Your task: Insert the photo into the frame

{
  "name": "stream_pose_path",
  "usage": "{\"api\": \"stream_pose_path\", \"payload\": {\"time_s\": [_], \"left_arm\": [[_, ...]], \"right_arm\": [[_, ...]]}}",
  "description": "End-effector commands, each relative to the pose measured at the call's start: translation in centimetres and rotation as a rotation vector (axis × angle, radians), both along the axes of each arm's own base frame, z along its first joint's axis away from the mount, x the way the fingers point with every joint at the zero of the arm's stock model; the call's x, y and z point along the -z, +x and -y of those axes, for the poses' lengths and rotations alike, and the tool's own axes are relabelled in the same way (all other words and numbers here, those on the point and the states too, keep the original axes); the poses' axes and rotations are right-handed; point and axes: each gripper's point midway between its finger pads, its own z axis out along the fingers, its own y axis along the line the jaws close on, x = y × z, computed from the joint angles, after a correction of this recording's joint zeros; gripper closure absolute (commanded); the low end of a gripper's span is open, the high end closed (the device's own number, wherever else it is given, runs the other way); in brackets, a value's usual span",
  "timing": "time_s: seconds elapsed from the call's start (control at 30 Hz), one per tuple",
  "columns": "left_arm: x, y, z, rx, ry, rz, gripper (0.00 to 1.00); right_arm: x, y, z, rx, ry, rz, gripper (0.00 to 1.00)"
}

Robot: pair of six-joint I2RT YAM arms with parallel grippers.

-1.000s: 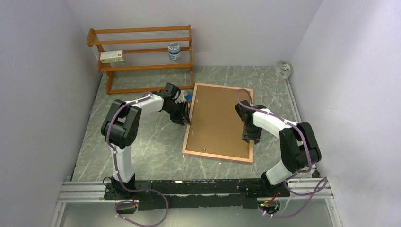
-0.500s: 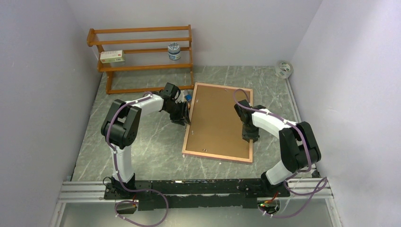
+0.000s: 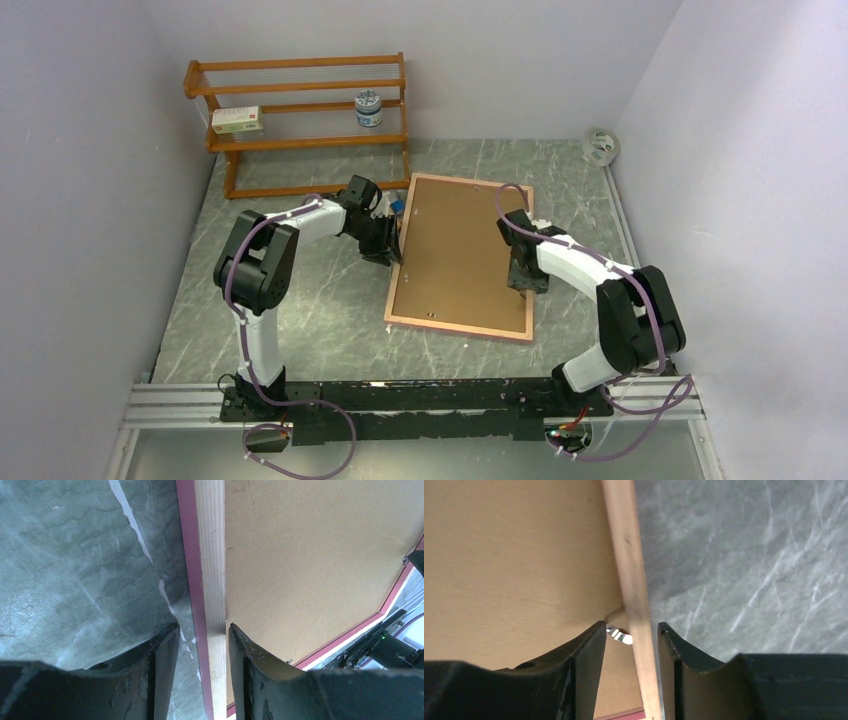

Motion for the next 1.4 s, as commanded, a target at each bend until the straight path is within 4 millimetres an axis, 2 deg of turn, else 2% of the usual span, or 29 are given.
{"api": "stream_pose_path", "payload": {"time_s": [0.0,0.17,0.33,0.6,0.7,0.83,1.17,1.27,1.37], "left_arm": [[0.6,-0.7,-0.9,0.004,0.043,-0.025,0.53],[0.6,-0.7,-0.9,0.005,0.042,-0.026,0.53],[0.7,-0.8,-0.9,0.006,0.045,-0.027,0.53],[0.7,-0.8,-1.0,0.003,0.046,-0.027,0.53],[0.8,-0.8,-1.0,0.004,0.048,-0.029,0.53],[0.8,-0.9,-0.9,0.004,0.045,-0.032,0.53],[0.8,-0.9,-0.9,0.005,0.04,-0.034,0.53],[0.8,-0.9,-0.9,0.006,0.042,-0.033,0.53],[0.8,-0.9,-1.0,0.006,0.044,-0.03,0.53]], "right_arm": [[-0.8,2.6,-2.0,0.012,0.107,0.145,0.52],[-0.2,1.1,-2.9,-0.019,0.164,0.09,0.49],[0.1,0.0,-1.9,-0.004,0.111,0.025,0.52],[-0.7,-1.6,-0.6,0.037,0.043,-0.034,0.51],[-0.8,-1.9,-0.1,0.045,0.019,-0.043,0.56],[-0.1,-1.5,0.1,0.04,0.002,-0.037,0.6],[0.7,2.7,-0.7,-0.017,0.014,0.107,0.6],[1.1,3.1,-0.9,-0.017,0.014,0.098,0.65],[1.3,2.8,-0.5,-0.004,-0.006,0.084,0.75]]}}
